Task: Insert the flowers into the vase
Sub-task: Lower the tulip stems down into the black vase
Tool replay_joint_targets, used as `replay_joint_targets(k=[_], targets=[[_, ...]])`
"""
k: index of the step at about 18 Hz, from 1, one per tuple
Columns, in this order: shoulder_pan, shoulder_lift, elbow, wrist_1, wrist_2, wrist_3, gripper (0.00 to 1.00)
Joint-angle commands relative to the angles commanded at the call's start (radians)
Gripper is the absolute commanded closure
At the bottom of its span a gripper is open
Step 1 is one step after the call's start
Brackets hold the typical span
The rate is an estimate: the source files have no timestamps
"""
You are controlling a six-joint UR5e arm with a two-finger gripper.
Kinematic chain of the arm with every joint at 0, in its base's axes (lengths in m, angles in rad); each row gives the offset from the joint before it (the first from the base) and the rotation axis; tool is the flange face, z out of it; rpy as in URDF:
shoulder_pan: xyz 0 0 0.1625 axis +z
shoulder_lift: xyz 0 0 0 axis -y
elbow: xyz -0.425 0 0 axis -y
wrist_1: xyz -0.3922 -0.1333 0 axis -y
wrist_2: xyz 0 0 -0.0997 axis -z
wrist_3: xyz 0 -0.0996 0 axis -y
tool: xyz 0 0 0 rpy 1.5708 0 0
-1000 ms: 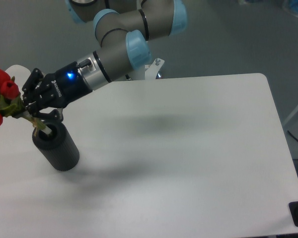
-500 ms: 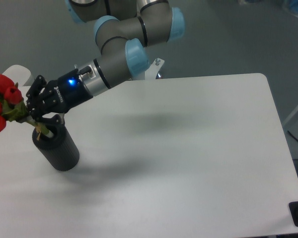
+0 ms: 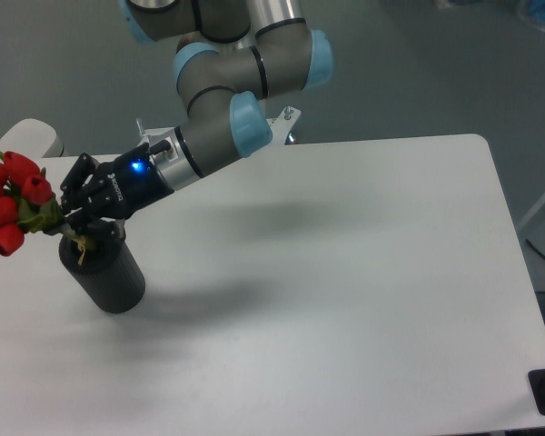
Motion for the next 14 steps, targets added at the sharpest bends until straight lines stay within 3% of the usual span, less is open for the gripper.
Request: replay_joint_targets(k=[7,14], targets=[[0.002,-0.022,-0.023,0.003,0.005,0.081,0.64],[0.009,-0.025,-0.026,0.005,0.006,0.083,0.39]])
